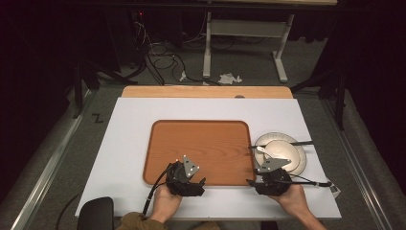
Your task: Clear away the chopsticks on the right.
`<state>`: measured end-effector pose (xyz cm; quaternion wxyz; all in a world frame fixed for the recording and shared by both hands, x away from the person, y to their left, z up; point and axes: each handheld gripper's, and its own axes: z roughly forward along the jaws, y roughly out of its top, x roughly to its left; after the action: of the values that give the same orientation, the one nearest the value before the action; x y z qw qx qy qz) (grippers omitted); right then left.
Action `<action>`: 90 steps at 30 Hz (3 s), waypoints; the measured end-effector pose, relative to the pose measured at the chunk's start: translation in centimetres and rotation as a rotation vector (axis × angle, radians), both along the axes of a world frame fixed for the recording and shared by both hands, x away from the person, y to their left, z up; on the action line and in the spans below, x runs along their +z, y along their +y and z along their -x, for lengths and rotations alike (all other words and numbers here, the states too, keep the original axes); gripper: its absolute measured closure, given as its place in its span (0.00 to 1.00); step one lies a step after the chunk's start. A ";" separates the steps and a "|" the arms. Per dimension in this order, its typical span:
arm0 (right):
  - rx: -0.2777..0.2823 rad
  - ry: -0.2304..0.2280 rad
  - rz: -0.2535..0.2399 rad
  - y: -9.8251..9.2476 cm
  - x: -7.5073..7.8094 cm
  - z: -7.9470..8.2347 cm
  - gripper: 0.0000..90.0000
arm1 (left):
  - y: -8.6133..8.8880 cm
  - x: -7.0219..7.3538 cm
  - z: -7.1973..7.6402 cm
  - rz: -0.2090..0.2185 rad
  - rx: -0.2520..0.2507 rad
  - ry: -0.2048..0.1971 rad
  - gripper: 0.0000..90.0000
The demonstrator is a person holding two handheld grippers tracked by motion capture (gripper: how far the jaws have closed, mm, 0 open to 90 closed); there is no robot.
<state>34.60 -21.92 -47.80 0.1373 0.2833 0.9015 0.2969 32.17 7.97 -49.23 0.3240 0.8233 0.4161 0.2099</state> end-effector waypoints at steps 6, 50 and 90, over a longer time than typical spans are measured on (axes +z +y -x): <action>-0.007 0.035 -0.018 -0.3 -0.2 -0.1 0.60 | -0.1 0.0 0.0 0.001 -0.005 0.001 0.18; -0.035 -0.013 -0.197 -2.6 2.9 0.2 0.62 | 0.1 0.0 -0.1 -0.003 0.001 0.003 0.18; -0.311 -0.131 -0.224 -6.8 8.2 -6.7 0.71 | 0.3 0.0 -0.1 0.006 0.010 0.007 0.18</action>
<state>41.26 -28.73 -39.63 0.2074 0.4127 0.7974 0.3884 32.28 8.26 -49.23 0.3242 0.8209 0.4218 0.2074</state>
